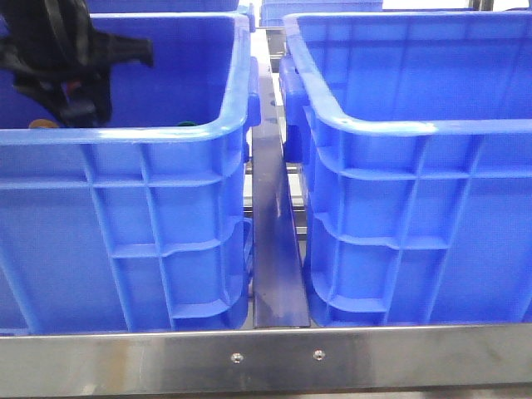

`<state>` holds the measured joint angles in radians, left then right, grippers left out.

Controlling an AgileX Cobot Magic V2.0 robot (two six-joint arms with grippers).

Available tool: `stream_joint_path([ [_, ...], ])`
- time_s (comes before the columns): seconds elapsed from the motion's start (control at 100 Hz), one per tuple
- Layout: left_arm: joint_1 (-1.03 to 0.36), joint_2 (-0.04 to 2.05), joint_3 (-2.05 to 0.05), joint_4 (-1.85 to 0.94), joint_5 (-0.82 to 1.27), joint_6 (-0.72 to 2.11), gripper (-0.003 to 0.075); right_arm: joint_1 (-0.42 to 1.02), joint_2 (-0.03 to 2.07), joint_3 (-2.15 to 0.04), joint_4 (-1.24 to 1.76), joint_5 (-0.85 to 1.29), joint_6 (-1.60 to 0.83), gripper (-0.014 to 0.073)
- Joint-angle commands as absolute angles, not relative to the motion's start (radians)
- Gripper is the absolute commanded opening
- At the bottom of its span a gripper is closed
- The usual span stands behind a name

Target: Pick red and yellow buttons and place in box

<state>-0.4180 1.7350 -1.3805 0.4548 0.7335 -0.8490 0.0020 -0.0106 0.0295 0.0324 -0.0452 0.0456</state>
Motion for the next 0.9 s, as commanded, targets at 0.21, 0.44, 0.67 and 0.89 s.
stream_joint_path([
  [0.21,-0.551,1.496,-1.372,0.479,0.773,-0.701,-0.0018,0.003,-0.035,0.013,0.034,-0.122,0.046,-0.0088],
  [0.44,-0.755,1.359,-1.345,0.477,0.768,-0.606,-0.0018,0.003,-0.035,0.013,0.034,-0.146,0.046,-0.0088],
  [0.67,-0.983,1.299,-1.345,0.480,0.761,-0.544,-0.0018,0.003,-0.035,0.013,0.034,-0.146,0.046,-0.0088],
  [0.89,-1.142,1.297,-1.345,0.480,0.761,-0.430,-0.0018,0.003,-0.035,0.013,0.034,-0.146,0.046,-0.0088],
])
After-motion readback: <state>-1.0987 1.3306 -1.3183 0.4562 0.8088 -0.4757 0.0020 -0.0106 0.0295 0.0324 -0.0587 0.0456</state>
